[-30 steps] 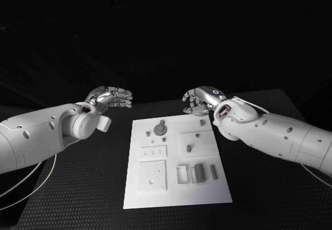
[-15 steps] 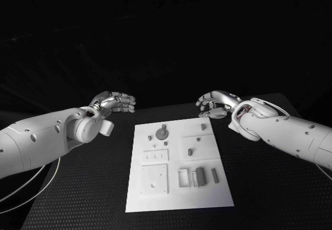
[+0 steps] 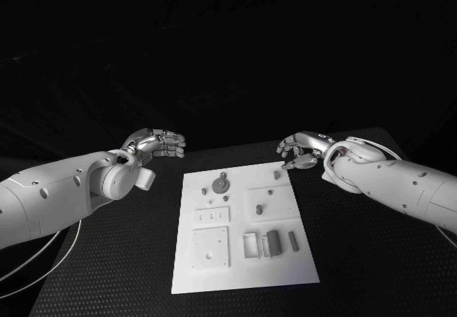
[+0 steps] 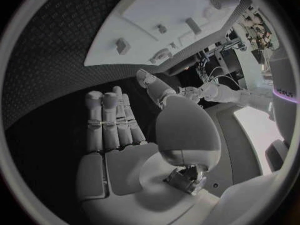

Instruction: Assemble the parts on the task board

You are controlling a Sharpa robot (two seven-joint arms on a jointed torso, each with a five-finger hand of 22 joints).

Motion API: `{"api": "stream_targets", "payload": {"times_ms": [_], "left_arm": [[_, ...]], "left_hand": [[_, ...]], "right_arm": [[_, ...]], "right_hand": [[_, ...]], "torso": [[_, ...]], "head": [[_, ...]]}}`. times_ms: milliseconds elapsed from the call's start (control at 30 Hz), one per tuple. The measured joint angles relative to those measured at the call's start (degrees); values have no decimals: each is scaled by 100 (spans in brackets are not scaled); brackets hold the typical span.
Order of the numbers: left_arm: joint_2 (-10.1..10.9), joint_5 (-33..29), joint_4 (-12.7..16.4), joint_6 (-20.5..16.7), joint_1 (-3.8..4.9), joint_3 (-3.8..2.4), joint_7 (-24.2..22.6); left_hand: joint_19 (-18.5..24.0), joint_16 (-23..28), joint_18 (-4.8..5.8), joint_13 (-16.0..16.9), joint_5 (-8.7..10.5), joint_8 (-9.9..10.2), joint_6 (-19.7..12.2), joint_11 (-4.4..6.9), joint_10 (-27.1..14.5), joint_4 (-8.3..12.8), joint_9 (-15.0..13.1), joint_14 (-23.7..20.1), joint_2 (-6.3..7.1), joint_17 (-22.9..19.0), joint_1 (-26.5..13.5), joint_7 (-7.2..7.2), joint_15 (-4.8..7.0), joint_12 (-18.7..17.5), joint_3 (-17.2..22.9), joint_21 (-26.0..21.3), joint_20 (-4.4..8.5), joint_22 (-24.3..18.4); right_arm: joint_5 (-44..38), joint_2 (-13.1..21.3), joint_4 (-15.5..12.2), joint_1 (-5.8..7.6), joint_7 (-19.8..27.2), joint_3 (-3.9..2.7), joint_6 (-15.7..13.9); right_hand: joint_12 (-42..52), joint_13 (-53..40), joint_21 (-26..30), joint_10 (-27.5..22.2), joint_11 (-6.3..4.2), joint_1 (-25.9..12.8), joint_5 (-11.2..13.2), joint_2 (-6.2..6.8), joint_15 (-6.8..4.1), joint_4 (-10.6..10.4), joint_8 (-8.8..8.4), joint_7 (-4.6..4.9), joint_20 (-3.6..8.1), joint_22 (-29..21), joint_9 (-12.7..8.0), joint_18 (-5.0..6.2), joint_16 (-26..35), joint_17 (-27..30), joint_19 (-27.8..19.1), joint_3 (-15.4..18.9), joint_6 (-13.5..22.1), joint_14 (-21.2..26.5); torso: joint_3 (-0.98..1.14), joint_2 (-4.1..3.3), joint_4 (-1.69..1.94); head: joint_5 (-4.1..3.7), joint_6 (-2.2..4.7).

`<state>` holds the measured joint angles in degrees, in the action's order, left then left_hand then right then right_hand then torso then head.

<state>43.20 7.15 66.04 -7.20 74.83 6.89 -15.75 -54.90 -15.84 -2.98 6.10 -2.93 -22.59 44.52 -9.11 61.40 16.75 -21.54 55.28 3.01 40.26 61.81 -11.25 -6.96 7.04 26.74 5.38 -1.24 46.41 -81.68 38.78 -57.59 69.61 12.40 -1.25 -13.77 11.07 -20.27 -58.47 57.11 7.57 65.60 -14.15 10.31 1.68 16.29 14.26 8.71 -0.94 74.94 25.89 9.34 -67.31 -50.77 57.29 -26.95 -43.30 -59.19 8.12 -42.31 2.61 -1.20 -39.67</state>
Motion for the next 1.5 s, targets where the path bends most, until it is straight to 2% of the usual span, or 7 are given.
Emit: {"api": "stream_targets", "payload": {"times_ms": [133,267,300,467,700,1067,1500], "left_arm": [[-1,3,-9,0,-5,0,4],[-7,7,-9,4,-9,0,4],[-10,8,-8,5,-11,0,4],[-15,14,6,16,-31,1,5],[-16,20,15,30,-42,1,6],[-1,35,76,41,-43,1,11],[46,60,139,44,-42,0,23]], "left_hand": [[0,0,2,0,0,0,0,0,0,-15,0,0,0,0,0,0,0,-21,-15,0,0,0],[0,0,6,0,0,0,0,0,0,-15,0,0,0,-1,0,0,0,-22,-15,0,0,0],[0,0,7,0,0,0,0,0,0,-15,0,0,0,-1,0,0,0,-22,-15,0,0,0],[0,0,31,0,0,0,0,0,0,-15,0,-1,-22,5,-22,0,1,-22,-15,0,0,0],[0,0,34,1,0,0,0,0,0,-15,5,-1,-22,5,-22,0,1,-22,-15,0,0,5],[0,0,38,1,0,0,0,0,0,-15,4,-1,-22,4,-22,0,1,-21,-15,0,0,4],[0,21,47,1,0,24,0,0,0,-15,4,-1,-22,12,-22,0,1,-21,-45,0,0,3]], "right_arm": [[-195,-26,58,-28,-20,44,88],[-370,-108,188,-86,-48,139,162],[-401,-135,226,-106,-53,144,172],[-529,-253,349,-185,-76,151,184],[-651,-343,397,-235,-91,153,184],[-713,-460,571,-289,-112,155,180],[-717,-483,633,-294,-113,156,143]], "right_hand": [[-91,47,52,-40,40,-80,0,80,29,-39,-54,35,-50,0,-29,6,-2,18,-50,8,137,92],[-144,75,92,-72,71,-107,0,151,49,-120,-76,77,-73,-1,-40,11,-2,40,-112,-26,258,173],[-160,75,114,-73,72,-111,0,200,50,-161,-76,108,-73,-1,-46,12,-2,47,-112,-33,289,194],[-144,60,132,-11,82,-110,0,200,58,-225,-76,159,-73,-1,-44,12,-44,62,-112,-61,340,201],[87,-229,133,239,-53,-108,0,198,-38,-245,26,185,-70,-1,9,12,-97,115,-107,-41,345,169],[374,-804,133,381,-190,-68,0,42,-171,-195,163,188,-19,-2,36,41,-125,203,-54,41,256,117],[580,-1333,111,435,-244,-125,0,-120,-252,-150,244,197,5,-3,35,79,-146,255,10,86,172,75]], "torso": [[-4,-10,-7],[-14,-20,-7],[-17,-22,-6],[-22,-31,7],[-35,-38,18],[-44,-54,14],[-46,-60,14]], "head": [[-35,8],[-59,16],[-62,17],[-72,-4],[-62,-32],[-53,-49],[-42,-95]]}}
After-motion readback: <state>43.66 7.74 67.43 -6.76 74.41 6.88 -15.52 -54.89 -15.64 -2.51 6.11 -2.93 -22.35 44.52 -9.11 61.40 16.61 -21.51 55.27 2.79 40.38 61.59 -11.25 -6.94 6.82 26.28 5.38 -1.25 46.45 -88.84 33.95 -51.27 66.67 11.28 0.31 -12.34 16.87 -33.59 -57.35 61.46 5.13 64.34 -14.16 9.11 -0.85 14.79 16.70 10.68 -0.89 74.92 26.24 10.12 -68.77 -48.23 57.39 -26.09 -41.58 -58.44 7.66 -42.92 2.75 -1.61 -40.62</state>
